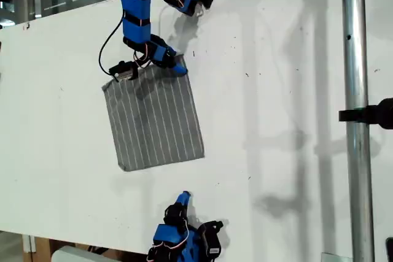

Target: Grasp corners of a towel and fold twice.

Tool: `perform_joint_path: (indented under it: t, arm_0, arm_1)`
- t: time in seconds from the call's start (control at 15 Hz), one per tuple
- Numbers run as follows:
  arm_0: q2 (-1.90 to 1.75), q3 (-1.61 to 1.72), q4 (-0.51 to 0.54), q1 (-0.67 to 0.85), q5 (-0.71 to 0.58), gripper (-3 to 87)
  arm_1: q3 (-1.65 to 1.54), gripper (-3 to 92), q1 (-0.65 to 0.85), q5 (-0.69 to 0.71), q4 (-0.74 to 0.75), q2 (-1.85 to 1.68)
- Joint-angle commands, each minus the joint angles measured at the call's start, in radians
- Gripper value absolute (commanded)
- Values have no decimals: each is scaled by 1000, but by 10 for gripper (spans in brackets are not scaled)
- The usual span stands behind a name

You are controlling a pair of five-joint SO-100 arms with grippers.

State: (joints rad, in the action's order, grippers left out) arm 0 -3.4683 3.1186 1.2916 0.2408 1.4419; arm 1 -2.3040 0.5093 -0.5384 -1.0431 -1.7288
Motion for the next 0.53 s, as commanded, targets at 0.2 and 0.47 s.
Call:
perform_joint_path:
  t: [0.2, 0.47]
  arm_0:
    - [-5, 0, -8, 0, 51, -29]
    - [8, -25, -98, -29, 81, -29]
  arm_1:
    - [28, 4, -31, 0, 14, -38]
    - [-8, -2, -37, 12, 40, -83]
